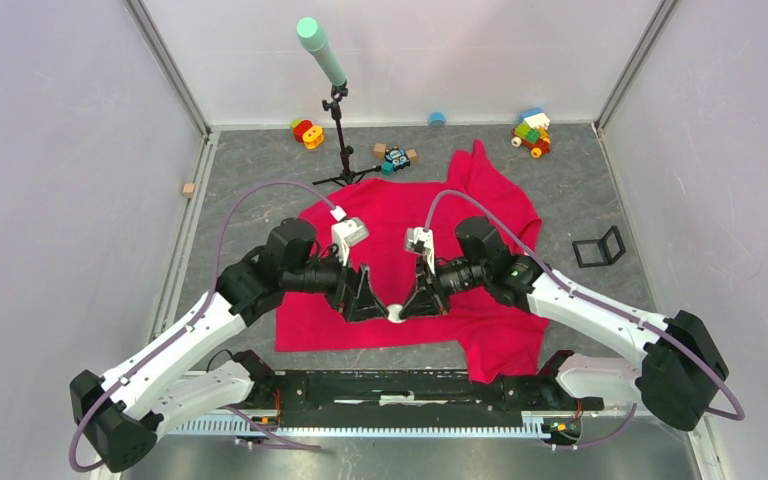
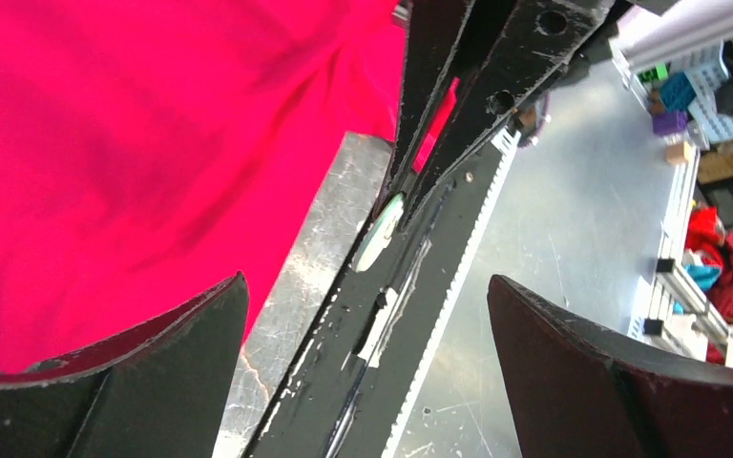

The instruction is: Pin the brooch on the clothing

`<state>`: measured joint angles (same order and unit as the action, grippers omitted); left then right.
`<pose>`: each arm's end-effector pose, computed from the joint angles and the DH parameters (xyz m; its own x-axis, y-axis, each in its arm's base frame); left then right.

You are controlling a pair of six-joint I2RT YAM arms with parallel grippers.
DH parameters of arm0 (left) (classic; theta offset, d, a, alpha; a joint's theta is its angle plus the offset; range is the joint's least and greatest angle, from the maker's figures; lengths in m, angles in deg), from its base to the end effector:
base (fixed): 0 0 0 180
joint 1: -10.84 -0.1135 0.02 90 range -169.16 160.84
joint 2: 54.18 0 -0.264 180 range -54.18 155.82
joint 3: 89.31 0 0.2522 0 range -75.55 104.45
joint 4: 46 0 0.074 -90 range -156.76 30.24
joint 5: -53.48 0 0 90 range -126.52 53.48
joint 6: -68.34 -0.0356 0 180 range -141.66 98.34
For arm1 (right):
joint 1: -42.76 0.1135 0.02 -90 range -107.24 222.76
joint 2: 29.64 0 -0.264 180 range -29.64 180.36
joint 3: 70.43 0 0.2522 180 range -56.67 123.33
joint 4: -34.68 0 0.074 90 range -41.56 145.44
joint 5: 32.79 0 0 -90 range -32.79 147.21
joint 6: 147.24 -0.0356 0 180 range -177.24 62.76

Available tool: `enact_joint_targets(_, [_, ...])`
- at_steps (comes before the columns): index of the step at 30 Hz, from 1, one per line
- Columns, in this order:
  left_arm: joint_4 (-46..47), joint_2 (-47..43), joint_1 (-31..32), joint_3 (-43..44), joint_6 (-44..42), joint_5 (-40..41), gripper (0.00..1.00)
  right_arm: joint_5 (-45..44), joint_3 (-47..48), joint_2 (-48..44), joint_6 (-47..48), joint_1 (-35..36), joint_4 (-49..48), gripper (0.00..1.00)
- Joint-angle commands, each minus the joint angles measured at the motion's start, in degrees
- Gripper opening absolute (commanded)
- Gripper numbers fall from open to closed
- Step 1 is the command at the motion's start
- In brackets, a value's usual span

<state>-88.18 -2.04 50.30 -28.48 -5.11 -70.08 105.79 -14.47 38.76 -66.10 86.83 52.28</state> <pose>0.1371 -0.1383 0.3028 -0.6606 0.2364 -0.7125 0.7275 0.4357 -0.5300 0.1636 0.1955 0.2558 -0.4981 -0.3404 -0.7975 -0.8601 0.0772 0.5042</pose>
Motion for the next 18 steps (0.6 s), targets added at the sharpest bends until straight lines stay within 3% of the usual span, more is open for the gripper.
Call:
enact_joint_targets(1, [0.23, 0.38, 3.39, -0.03, -3.93, -3.59, 0.96, 9.34, 3.97, -0.09, 6.11, 0.14, 6.14, 0.00])
enact_joint_targets(6, [2.02, 2.91, 8.73, -0.68, -2.43, -2.82, 0.78, 12.21, 4.82, 0.82, 7.21, 0.23, 6.50, 0.00])
enact_joint_targets(11, [4.54, 2.98, 10.05, -1.51, -0.49, -2.27, 0.64, 13.08, 4.91, 1.06, 7.54, 0.46, 6.45, 0.00])
enact_joint_targets(18, [9.34, 3.67, 10.83, -2.77, 2.42, -3.86, 0.50, 13.66, 4.83, 0.67, 8.30, 0.84, 6.98, 0.00])
